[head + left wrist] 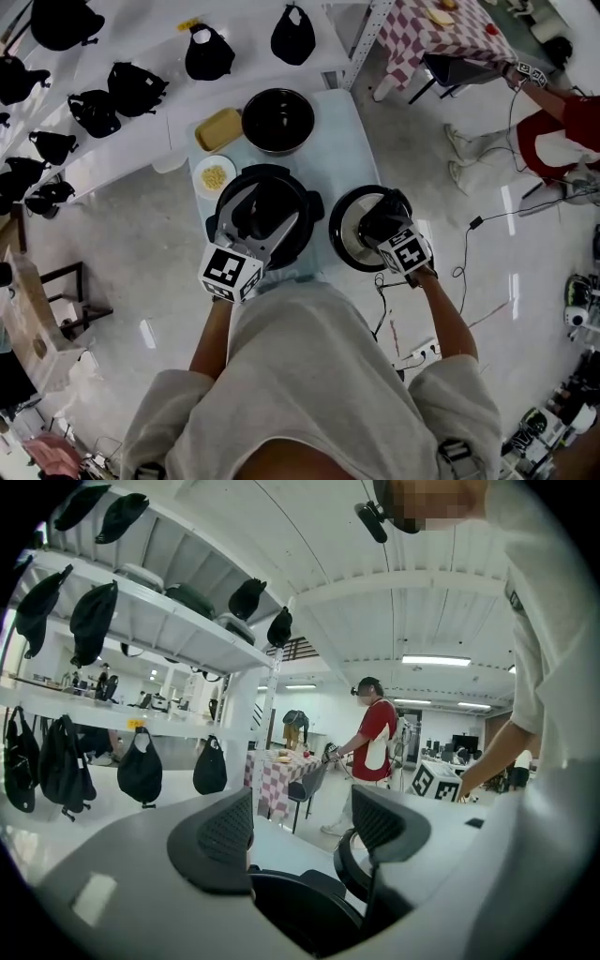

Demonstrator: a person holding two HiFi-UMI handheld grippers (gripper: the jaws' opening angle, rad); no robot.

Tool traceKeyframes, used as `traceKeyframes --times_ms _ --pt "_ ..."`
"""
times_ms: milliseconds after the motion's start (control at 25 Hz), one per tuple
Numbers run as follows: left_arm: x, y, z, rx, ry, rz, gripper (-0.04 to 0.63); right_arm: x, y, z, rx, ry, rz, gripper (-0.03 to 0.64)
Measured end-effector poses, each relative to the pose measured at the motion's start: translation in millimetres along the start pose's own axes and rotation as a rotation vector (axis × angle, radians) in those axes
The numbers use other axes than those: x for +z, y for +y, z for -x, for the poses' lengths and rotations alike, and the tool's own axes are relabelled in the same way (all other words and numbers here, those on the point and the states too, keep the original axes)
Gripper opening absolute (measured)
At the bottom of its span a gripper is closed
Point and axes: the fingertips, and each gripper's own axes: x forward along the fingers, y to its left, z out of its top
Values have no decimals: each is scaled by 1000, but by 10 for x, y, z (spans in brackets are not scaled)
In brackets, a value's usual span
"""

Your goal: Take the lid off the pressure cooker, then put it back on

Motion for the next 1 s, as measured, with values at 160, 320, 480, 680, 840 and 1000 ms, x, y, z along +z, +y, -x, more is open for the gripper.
traceKeyframes --times_ms 160,320,480,680,840,1000 --pt "5 -15 15 -5 -6 4 321 65 -49 300 33 38 30 272" --pt "-5 9 58 0 -12 10 321 167 -66 543 55 72 88 272" --pt "-4 55 104 10 -19 14 321 313 -28 682 76 122 203 272" --pt "20 117 183 33 -29 19 321 604 127 773 107 125 297 272" --pt "21 178 261 59 -38 27 321 871 312 695 133 92 295 272" --pt "28 266 379 93 -50 30 321 1106 586 601 181 86 332 272"
